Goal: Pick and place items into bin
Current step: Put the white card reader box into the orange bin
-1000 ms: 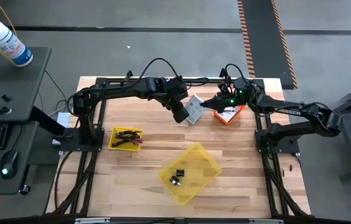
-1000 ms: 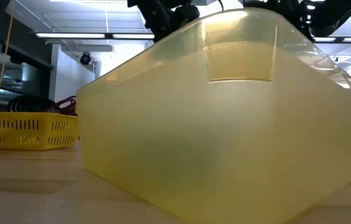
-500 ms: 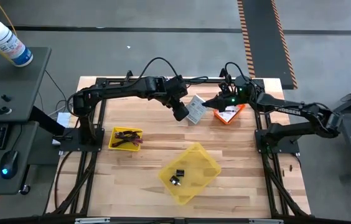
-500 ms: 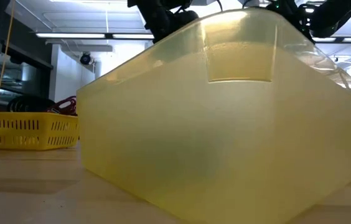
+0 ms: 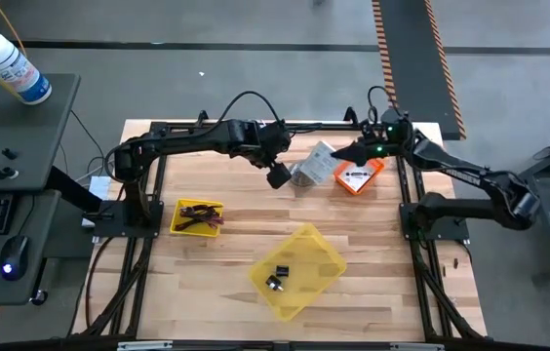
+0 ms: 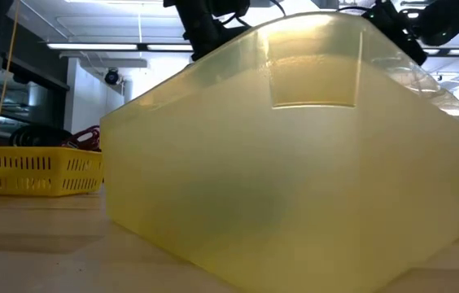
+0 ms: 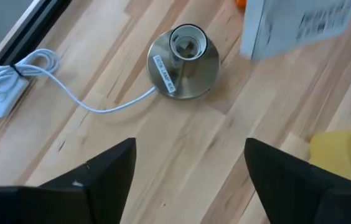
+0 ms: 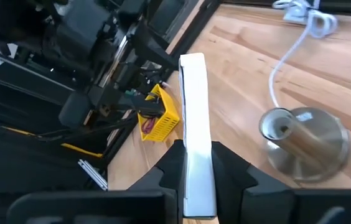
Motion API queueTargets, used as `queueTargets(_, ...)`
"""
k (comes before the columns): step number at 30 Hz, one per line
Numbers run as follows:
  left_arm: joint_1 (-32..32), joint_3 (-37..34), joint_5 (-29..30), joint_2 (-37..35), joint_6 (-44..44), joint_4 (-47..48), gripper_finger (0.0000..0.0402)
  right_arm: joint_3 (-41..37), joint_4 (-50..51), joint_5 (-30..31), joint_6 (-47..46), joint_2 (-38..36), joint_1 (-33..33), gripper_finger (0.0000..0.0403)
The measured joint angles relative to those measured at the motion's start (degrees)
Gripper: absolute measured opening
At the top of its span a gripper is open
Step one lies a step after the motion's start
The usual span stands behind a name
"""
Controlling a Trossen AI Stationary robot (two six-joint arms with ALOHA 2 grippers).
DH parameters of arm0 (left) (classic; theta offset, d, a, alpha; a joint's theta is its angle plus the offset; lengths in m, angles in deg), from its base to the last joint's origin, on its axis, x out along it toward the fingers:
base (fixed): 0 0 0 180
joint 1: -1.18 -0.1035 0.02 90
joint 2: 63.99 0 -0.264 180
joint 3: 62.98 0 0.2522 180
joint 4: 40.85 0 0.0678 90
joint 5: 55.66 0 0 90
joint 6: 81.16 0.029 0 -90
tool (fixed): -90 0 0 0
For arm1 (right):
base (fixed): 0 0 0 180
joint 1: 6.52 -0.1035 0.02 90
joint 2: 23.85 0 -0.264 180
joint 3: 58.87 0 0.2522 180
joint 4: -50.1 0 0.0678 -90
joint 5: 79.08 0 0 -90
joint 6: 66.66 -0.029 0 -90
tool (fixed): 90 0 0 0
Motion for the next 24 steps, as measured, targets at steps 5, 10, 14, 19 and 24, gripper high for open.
queueTargets(5, 0.0, 0.0, 0.0, 0.0, 0.03, 0.3, 0.0293, 0.0, 6.88, -2.97, 2.74, -3.74, 5.18, 0.0051)
queueTargets(10, 0.02, 0.0, 0.02, 0.0, 0.22, 0.32, 0.0294, 0.0, 14.75, -3.35, 6.82, -7.51, 9.58, 0.0051)
queueTargets(14, 0.02, 0.0, 0.02, -0.02, 0.22, 0.43, 0.0294, 0.0, 21.57, -3.31, 10.65, -10.0, 12.94, 0.0044)
queueTargets(19, 0.02, 0.0, 0.02, -0.02, 0.22, 0.43, 0.0294, 0.0, 29.79, -2.95, 15.51, -12.11, 16.31, 0.006)
queueTargets(24, 0.02, 0.0, 0.28, -0.02, 0.21, 0.41, 0.0294, 0.0, 34.31, -2.46, 19.81, -12.55, 19.19, 0.0053)
